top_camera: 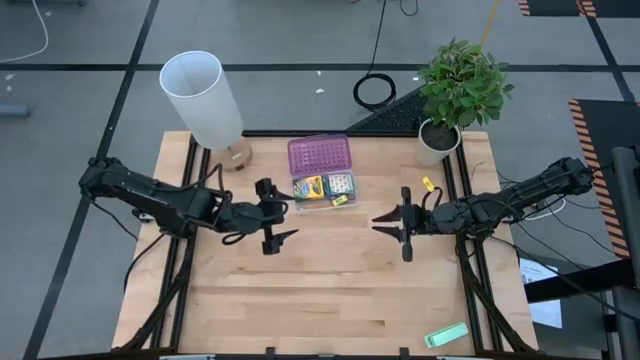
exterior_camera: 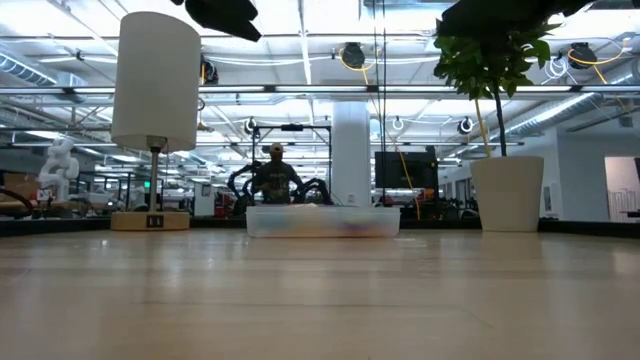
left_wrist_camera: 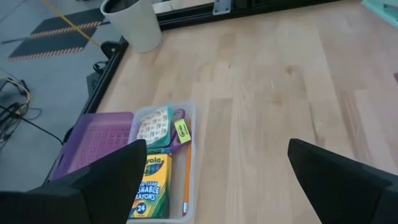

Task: Pack school essentials
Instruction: Return to Home Position

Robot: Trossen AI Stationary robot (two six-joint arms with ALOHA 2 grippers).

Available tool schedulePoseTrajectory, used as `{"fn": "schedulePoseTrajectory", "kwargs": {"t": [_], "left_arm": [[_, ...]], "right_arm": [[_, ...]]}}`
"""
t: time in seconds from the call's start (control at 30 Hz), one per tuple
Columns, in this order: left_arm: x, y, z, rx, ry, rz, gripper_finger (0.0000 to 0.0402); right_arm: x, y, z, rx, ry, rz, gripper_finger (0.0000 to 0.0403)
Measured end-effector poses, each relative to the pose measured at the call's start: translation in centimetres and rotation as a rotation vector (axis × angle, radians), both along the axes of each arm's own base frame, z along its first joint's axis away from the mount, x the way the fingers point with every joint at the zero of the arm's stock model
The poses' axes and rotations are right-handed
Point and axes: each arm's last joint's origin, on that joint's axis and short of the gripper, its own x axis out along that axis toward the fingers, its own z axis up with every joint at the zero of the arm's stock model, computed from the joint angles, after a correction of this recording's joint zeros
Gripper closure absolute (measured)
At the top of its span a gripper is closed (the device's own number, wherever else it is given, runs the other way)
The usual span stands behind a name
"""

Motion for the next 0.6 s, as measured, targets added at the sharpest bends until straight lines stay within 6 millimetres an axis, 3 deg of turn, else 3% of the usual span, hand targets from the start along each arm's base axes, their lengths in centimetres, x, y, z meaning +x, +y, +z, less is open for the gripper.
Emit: {"fn": "schedulePoseTrajectory", "kwargs": {"t": [0.27,0.6], "left_arm": [[-1.3,-0.7,1.2,0.0,-0.051,-0.018,0.002],[-4.6,-1.8,3.5,-0.06,-0.137,-0.09,0.0182]], "right_arm": [[0.0,0.0,0.0,-0.06,0.004,0.018,0.0399],[-0.1,0.0,0.0,-0.093,0.001,-0.015,0.0402]]}}
